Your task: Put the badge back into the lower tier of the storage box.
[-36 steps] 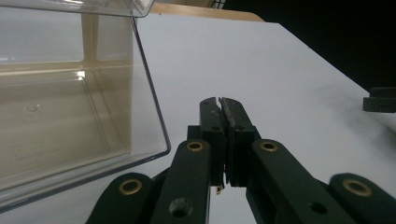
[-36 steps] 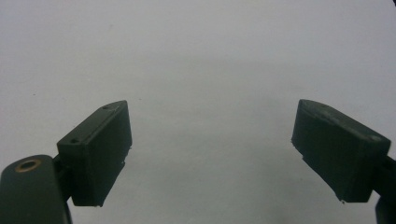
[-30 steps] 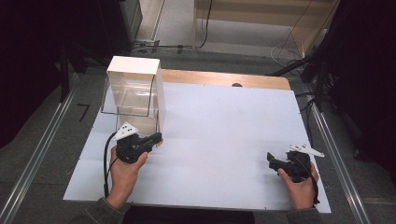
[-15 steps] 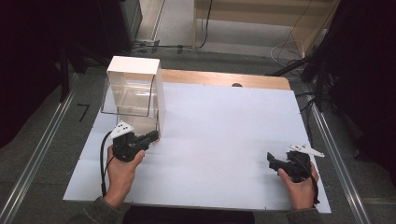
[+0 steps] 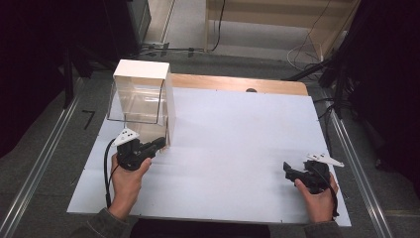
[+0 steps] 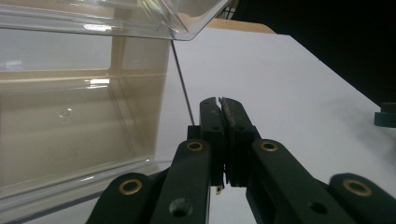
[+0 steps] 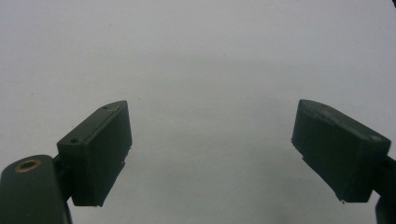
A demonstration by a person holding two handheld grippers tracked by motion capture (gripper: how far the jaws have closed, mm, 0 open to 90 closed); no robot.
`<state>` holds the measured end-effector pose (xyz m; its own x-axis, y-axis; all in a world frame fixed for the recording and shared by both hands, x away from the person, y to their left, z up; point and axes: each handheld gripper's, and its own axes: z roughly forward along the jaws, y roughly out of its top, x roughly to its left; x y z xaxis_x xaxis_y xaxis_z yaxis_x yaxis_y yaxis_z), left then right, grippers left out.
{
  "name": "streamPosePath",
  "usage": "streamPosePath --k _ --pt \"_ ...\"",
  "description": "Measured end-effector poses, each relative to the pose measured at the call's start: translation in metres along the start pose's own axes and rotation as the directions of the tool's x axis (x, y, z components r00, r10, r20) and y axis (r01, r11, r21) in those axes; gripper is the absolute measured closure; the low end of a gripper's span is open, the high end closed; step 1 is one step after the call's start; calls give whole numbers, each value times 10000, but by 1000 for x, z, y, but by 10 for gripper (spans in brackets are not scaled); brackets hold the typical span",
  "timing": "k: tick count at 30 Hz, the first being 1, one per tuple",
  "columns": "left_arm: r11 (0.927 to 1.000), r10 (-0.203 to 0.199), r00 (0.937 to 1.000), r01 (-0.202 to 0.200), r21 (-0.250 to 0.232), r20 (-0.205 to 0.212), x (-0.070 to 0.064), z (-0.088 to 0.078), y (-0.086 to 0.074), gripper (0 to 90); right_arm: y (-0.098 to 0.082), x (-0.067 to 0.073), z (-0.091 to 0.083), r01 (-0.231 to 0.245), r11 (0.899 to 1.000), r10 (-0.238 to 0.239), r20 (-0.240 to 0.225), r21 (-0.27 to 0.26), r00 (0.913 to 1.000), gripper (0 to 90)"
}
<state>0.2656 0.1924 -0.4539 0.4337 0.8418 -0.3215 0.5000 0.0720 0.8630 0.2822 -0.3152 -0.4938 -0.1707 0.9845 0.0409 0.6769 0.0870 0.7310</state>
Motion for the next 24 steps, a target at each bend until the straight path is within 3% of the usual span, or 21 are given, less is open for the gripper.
streamPosePath --k 24 --pt "9998 -96 9997 93 -156 -206 9 -3 4 894 0 0 0 -8 10000 8 10 2 10000 108"
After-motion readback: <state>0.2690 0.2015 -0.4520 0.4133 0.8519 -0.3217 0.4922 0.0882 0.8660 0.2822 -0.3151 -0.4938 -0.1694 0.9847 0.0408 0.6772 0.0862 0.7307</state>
